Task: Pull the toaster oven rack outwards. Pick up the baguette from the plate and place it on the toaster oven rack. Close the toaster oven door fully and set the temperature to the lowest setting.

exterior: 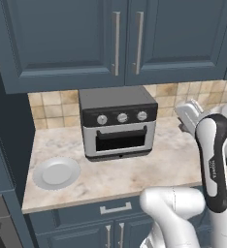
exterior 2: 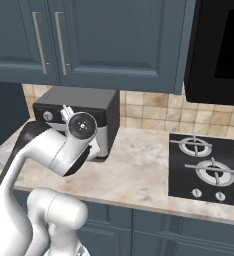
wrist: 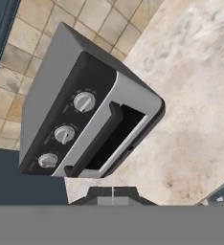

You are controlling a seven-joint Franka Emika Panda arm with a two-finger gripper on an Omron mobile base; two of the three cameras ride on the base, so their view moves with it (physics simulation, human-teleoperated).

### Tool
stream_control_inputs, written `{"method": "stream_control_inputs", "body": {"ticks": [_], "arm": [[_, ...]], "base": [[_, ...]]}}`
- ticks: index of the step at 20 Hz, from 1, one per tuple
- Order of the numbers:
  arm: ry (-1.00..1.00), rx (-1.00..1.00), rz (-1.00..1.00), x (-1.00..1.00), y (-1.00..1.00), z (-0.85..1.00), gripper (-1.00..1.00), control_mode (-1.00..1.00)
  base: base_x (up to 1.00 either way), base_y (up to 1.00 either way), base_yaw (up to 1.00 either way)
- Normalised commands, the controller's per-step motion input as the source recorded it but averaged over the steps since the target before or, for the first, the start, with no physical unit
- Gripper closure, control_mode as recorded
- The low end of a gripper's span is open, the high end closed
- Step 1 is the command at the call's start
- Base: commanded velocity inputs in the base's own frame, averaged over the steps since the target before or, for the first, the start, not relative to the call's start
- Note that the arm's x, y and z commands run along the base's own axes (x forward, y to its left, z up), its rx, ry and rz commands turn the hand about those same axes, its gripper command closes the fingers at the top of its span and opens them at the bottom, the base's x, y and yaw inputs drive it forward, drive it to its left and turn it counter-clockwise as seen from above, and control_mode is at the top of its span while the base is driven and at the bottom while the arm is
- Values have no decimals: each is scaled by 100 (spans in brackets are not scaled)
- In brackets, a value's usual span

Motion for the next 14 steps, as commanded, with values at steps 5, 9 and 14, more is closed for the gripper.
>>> {"method": "stream_control_inputs", "body": {"ticks": [5, 9, 14], "arm": [[-8, 1, 0, 0, 15, 0, 100, -100], [-7, 1, 0, 0, 18, 0, 100, -100], [-2, 0, 0, 0, 21, 0, 100, -100]], "base": [[0, 0, 0], [0, 0, 0], [0, 0, 0]]}}
